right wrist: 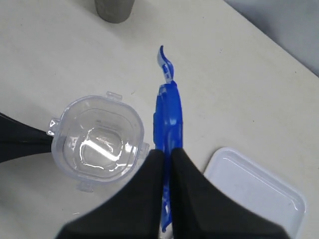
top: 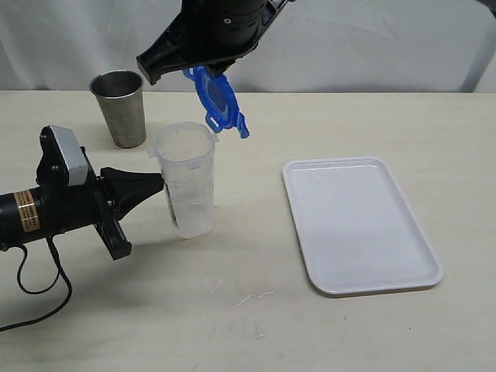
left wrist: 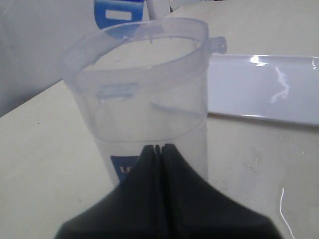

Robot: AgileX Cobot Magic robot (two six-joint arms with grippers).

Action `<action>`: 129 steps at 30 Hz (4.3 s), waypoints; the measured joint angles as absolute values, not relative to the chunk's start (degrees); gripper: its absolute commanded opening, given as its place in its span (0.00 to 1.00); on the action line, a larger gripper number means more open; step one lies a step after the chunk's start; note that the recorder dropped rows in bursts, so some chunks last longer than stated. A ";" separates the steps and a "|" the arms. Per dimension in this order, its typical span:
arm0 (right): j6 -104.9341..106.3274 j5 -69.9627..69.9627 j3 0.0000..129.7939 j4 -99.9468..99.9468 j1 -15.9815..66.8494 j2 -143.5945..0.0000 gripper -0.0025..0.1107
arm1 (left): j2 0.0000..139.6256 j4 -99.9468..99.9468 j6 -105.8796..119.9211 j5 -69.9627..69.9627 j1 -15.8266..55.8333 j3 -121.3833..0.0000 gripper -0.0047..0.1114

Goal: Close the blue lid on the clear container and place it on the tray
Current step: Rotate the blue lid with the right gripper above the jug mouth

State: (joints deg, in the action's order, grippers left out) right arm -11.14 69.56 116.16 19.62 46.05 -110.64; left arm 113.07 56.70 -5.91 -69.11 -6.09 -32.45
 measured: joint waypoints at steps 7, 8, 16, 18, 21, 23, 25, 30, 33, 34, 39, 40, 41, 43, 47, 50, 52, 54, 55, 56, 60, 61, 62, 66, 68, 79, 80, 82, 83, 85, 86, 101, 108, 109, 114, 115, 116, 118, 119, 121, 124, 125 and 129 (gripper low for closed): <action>-11.36 69.56 116.77 19.62 46.10 -109.21 0.06 | 113.07 56.67 -5.91 -69.23 -6.09 -32.45 0.04; -11.36 69.56 116.66 19.71 46.10 -108.96 0.06 | 113.07 56.54 -5.91 -69.23 -6.09 -32.45 0.04; -13.46 69.56 112.50 25.40 46.58 -103.76 0.06 | 113.07 56.51 -5.91 -69.23 -6.09 -32.45 0.04; -13.88 69.56 110.58 25.88 47.67 -102.70 0.06 | 113.07 56.51 -5.91 -69.23 -6.09 -32.45 0.04; -14.27 69.56 108.50 25.97 50.05 -102.37 0.06 | 113.07 56.39 -5.91 -69.31 -6.09 -32.45 0.04; -14.65 69.59 108.12 25.85 51.16 -102.63 0.06 | 113.07 56.39 -5.91 -69.31 -6.09 -32.45 0.04; -15.57 69.59 107.96 26.30 51.34 -102.63 0.06 | 113.07 56.39 -5.91 -69.31 -6.09 -32.45 0.04; -17.22 69.59 107.96 30.92 51.34 -102.63 0.06 | 113.07 56.27 -6.03 -69.31 -6.09 -32.45 0.04; -18.11 69.59 107.96 32.28 51.34 -102.63 0.06 | 113.07 56.27 -6.03 -69.31 -6.09 -32.45 0.04; -18.44 69.59 107.96 32.45 51.34 -102.76 0.06 | 113.07 56.27 -6.03 -69.31 -6.09 -32.45 0.04; -18.58 69.59 107.96 32.82 51.34 -104.55 0.06 | 113.07 56.27 -6.03 -69.31 -6.09 -32.45 0.04; -18.58 69.59 107.96 32.82 51.34 -105.16 0.06 | 113.07 56.27 -6.03 -69.31 -6.09 -32.45 0.04; -18.67 69.59 107.96 32.82 51.34 -105.79 0.06 | 113.07 56.27 -6.03 -69.31 -6.09 -32.45 0.04; -18.67 69.59 107.96 32.82 51.34 -106.72 0.06 | 113.07 56.27 -6.26 -69.31 -6.09 -32.45 0.04; -18.88 69.59 107.96 31.07 51.34 -107.60 0.06 | 113.07 56.27 -6.35 -69.31 -6.09 -32.45 0.04; -18.88 69.59 107.96 28.76 51.34 -107.60 0.06 | 113.07 56.27 -6.35 -69.31 -6.09 -32.45 0.04; -18.88 69.59 107.96 27.87 51.34 -107.72 0.06 | 113.07 56.27 -6.35 -69.31 -6.09 -32.45 0.04; -18.88 69.59 107.96 27.59 51.34 -107.98 0.06 | 113.07 56.27 -6.47 -69.31 -6.09 -32.45 0.04; -18.88 69.59 107.96 27.45 51.34 -108.09 0.06 | 113.07 56.27 -6.57 -69.31 -6.09 -32.45 0.04; -18.88 69.59 107.96 27.36 51.34 -108.34 0.06 | 113.07 56.27 -6.69 -69.31 -6.09 -32.45 0.04; -18.88 69.59 107.96 27.36 51.34 -108.45 0.06 | 113.07 56.27 -6.78 -69.31 -6.09 -32.45 0.04; -18.88 69.59 107.96 27.90 51.34 -108.45 0.06 | 113.07 56.27 -6.78 -69.31 -6.09 -32.45 0.04; -18.88 69.59 107.96 28.17 51.34 -108.45 0.06 | 113.07 56.27 -6.78 -69.31 -6.09 -32.45 0.04; -18.88 69.59 109.66 28.56 51.34 -108.58 0.06 | 113.07 56.27 -6.78 -69.31 -6.09 -32.45 0.04; -18.88 69.59 111.19 28.30 51.34 -108.58 0.06 | 113.07 56.27 -6.78 -69.31 -6.09 -32.45 0.04; -17.64 69.69 112.77 25.84 51.43 -109.40 0.06 | 113.07 56.27 -6.91 -69.31 -6.09 -32.45 0.04; -17.57 69.69 112.77 26.18 51.43 -109.52 0.06 | 113.07 56.27 -7.03 -69.31 -6.09 -32.45 0.04; -17.57 69.69 112.77 26.92 51.43 -109.75 0.06 | 113.07 56.27 -7.13 -69.31 -6.09 -32.45 0.04; -17.57 69.69 112.77 27.36 51.43 -109.75 0.06 | 113.07 56.27 -7.14 -69.31 -6.09 -32.45 0.04; -17.51 69.69 112.77 28.34 51.43 -109.75 0.06 | 113.07 56.27 -7.14 -69.31 -6.09 -32.45 0.04; -17.51 69.69 112.77 28.60 51.43 -109.75 0.06 | 113.07 56.27 -7.14 -69.31 -6.09 -32.45 0.04; -16.29 69.69 112.77 28.42 51.43 -109.75 0.06 | 113.07 56.27 -7.21 -69.31 -6.09 -32.45 0.04; -15.91 69.69 112.50 27.79 51.43 -109.75 0.06 | 113.07 56.27 -7.21 -69.31 -6.09 -32.45 0.04; -15.91 69.69 111.73 27.79 51.43 -109.51 0.06 | 113.07 56.27 -7.21 -69.31 -6.09 -32.45 0.04; -15.91 69.69 108.53 28.55 51.43 -108.60 0.06 | 113.07 56.27 -7.21 -69.31 -6.09 -32.45 0.04; -15.91 69.69 108.53 28.55 51.43 -108.45 0.06 | 113.07 56.27 -7.21 -69.31 -6.09 -32.45 0.04; -15.91 69.69 108.53 28.55 51.43 -108.14 0.06 | 113.07 56.27 -7.21 -69.31 -6.09 -32.45 0.04; -15.91 69.69 108.53 28.55 51.43 -107.55 0.06 | 113.07 56.27 -7.21 -69.31 -6.09 -32.45 0.04; -15.91 69.69 108.53 28.55 51.43 -107.28 0.06 | 113.07 56.27 -7.21 -69.31 -6.09 -32.45 0.04; -15.91 69.69 108.53 27.93 51.43 -106.77 0.06 | 113.07 56.27 -7.21 -69.31 -6.09 -32.45 0.04; -15.91 69.69 108.53 26.45 51.43 -106.32 0.06 | 113.07 56.27 -7.21 -69.31 -6.09 -32.45 0.04; -15.91 69.69 108.53 26.18 51.43 -106.19 0.06 | 113.07 56.27 -7.21 -69.31 -6.09 -32.45 0.04; -15.91 69.69 108.53 25.65 51.43 -106.19 0.06 | 113.07 56.27 -7.21 -69.31 -6.09 -32.45 0.04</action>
State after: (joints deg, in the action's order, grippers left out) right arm -15.91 69.69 108.53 25.65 51.43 -106.19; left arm 113.07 56.27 -7.21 -69.31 -6.09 -32.45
